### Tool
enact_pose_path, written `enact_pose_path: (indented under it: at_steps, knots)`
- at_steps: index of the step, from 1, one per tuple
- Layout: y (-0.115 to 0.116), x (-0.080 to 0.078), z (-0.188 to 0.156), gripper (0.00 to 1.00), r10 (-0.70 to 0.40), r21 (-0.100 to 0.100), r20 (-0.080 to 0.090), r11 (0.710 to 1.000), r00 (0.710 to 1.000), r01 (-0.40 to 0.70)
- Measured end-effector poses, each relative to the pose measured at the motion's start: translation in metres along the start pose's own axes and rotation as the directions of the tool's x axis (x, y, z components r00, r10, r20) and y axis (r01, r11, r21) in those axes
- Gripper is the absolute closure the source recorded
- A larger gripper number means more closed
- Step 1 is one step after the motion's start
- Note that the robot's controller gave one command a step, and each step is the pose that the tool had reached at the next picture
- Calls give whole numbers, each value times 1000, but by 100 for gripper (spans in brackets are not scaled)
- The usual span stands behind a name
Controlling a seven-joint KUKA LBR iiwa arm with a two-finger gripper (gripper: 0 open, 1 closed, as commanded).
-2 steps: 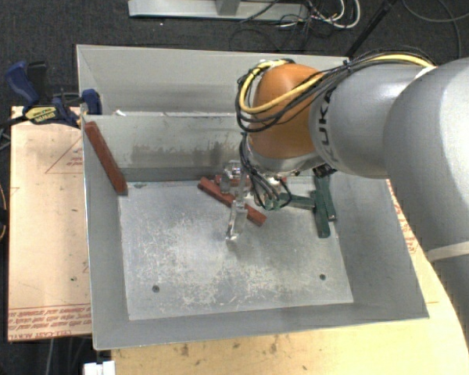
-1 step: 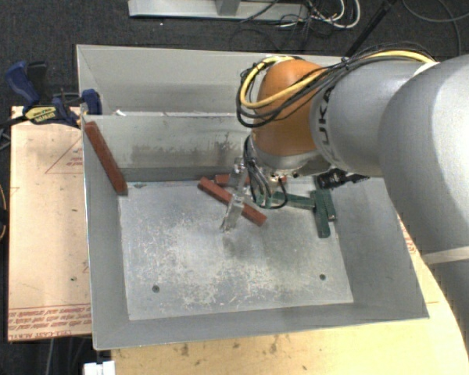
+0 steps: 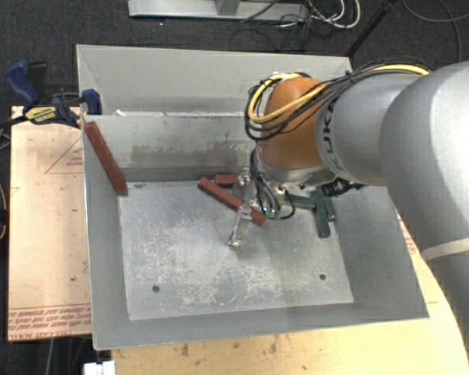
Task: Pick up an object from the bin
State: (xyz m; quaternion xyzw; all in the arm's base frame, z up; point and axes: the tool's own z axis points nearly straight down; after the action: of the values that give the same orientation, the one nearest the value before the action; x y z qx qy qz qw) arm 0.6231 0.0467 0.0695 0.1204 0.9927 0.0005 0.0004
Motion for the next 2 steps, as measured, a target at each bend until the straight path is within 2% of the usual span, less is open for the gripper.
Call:
enact_pose_path:
  at_steps: [1,2]
  knots:
    - [2,-8,-2,100,258,-2,3,966,966,-258]
    - [2,-8,-2,100,258,-2,3,966,966,-258]
